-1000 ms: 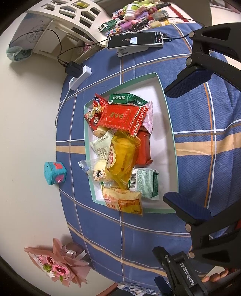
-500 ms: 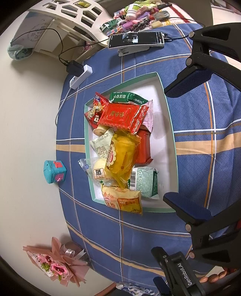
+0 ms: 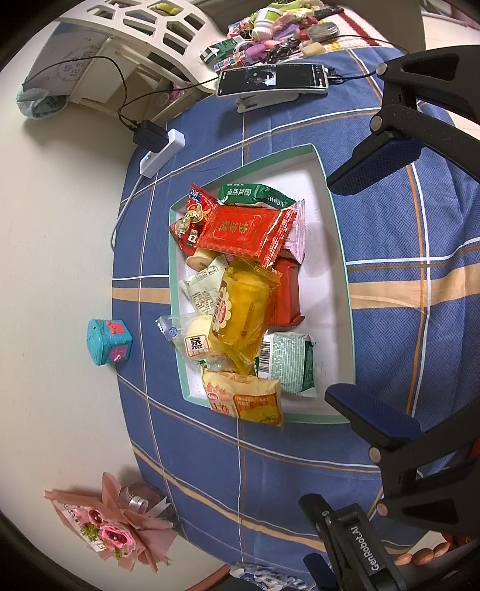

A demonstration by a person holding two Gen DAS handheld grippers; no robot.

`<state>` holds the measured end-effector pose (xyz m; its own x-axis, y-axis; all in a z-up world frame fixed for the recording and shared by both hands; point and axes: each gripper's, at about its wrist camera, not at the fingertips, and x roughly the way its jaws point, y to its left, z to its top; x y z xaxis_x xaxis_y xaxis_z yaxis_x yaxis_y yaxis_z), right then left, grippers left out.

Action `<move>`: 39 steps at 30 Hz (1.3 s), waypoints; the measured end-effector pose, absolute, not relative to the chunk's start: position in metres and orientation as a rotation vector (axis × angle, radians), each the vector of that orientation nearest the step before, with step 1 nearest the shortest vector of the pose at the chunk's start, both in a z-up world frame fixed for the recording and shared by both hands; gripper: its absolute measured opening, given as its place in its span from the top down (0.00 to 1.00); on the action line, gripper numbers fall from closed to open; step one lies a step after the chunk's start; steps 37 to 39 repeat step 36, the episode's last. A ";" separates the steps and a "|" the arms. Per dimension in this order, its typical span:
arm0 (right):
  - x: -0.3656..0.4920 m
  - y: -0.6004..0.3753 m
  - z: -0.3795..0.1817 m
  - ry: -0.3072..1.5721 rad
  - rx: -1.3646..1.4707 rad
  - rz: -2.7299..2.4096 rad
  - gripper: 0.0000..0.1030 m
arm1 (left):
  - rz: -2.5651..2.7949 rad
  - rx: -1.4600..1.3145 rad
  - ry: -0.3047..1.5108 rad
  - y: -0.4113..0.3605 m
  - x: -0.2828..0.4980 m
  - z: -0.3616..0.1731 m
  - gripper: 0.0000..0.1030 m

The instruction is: Organize snacks

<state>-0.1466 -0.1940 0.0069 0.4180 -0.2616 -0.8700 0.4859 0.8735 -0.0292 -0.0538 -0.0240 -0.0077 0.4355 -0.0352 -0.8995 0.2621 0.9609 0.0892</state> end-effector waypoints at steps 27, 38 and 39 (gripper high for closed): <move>-0.146 -0.193 0.007 1.040 0.242 -0.477 0.00 | -0.189 0.231 1.107 -0.022 -0.053 -0.008 0.00; -0.146 -0.192 0.007 1.040 0.243 -0.478 0.00 | -0.195 0.224 1.086 -0.019 -0.052 -0.005 0.00; -0.146 -0.192 0.007 1.040 0.243 -0.478 0.00 | -0.195 0.224 1.086 -0.019 -0.052 -0.005 0.00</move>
